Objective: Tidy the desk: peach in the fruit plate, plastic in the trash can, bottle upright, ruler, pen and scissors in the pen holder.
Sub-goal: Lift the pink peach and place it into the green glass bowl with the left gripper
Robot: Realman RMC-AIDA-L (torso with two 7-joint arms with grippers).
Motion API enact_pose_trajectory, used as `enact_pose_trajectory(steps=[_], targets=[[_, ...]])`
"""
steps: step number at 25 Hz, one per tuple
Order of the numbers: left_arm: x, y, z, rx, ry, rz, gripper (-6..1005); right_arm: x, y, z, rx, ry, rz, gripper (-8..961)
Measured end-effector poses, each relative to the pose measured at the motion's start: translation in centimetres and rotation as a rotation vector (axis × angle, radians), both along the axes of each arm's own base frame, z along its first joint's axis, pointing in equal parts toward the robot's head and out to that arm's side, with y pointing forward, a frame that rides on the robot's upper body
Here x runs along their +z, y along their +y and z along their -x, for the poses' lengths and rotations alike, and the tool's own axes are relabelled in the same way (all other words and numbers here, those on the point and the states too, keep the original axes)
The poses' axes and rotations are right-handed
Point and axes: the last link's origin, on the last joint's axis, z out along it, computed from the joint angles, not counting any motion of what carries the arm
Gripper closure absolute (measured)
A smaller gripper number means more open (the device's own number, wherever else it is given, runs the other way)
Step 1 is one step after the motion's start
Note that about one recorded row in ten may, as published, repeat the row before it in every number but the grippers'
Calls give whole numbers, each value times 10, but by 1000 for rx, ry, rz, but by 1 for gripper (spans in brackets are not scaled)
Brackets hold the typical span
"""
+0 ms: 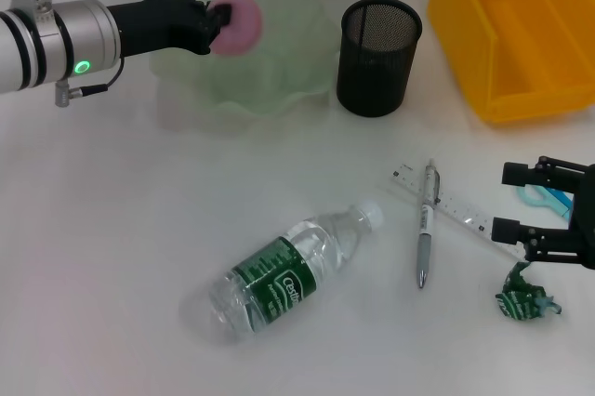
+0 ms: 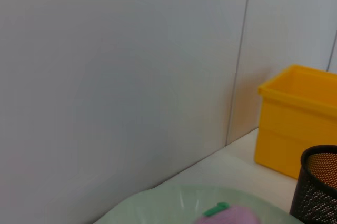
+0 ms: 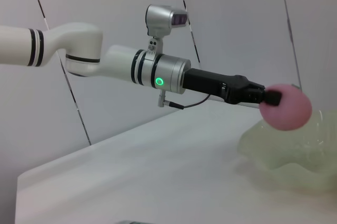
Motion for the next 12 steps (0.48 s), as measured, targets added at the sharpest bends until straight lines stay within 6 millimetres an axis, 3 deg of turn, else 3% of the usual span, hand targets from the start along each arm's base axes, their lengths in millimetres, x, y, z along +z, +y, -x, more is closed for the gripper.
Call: enact_pose_trajectory(steps=[6,12], targets=[[-3,1,2,24,-2,-5,881,0,0,0,-6,2,3,136],[-4,0,2,20,-4,1,697,1,0,0,-13,4,7,136]])
